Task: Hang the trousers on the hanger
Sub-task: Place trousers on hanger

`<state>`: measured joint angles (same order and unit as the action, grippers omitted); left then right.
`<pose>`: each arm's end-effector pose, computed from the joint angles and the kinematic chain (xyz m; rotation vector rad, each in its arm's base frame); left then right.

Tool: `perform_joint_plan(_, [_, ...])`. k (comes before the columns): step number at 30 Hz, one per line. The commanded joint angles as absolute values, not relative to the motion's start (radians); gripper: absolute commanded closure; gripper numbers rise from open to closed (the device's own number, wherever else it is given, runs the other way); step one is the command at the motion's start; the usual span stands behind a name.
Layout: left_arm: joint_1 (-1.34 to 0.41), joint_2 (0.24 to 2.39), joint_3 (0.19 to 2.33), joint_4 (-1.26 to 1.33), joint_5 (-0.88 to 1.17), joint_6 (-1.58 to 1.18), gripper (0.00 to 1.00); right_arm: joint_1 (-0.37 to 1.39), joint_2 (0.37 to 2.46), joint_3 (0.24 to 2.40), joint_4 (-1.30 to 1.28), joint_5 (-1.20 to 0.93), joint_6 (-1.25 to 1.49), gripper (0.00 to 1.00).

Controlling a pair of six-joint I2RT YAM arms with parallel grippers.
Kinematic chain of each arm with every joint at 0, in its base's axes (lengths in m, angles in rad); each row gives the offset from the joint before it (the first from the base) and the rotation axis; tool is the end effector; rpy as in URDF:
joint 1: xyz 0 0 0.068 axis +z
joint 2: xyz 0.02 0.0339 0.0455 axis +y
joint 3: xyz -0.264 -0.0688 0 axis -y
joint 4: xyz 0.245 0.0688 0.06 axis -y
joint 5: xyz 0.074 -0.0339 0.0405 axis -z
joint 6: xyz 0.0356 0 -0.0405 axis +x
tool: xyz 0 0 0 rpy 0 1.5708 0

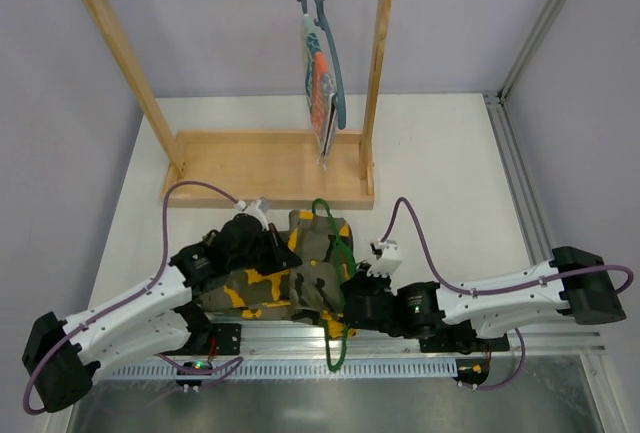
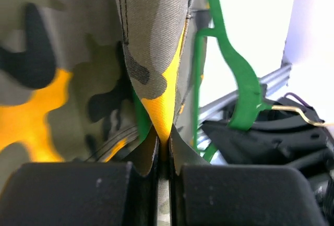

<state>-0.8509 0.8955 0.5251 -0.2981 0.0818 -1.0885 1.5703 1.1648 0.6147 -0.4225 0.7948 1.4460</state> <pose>0.1237 -0.1455 0.2189 -0.2463 2.4805 -1.0534 0.0255 0.2117 0.1974 0.1505 2.2573 0.6315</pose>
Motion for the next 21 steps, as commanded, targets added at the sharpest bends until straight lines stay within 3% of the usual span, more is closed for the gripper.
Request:
perform_joint_plan(1, [-0.789, 0.813, 0.571, -0.537, 0.032, -1.003, 1.00, 1.571, 1.114, 0.578, -0.526, 0.920, 1.496, 0.96])
perform_joint_plan(12, [-0.735, 0.807, 0.615, -0.756, -0.054, -0.951, 0.99, 1.571, 1.080, 0.554, -0.543, 0.931, 1.522, 0.96])
perform_joint_plan(17, [-0.735, 0.804, 0.661, -0.853, -0.160, -0.965, 0.99, 1.571, 1.023, 0.548, -0.710, 0.960, 1.653, 0.96])
perform_joint_plan(21, [-0.735, 0.775, 0.590, -0.692, -0.034, -0.991, 0.99, 1.571, 0.925, 0.520, -0.920, 0.968, 1.837, 0.96])
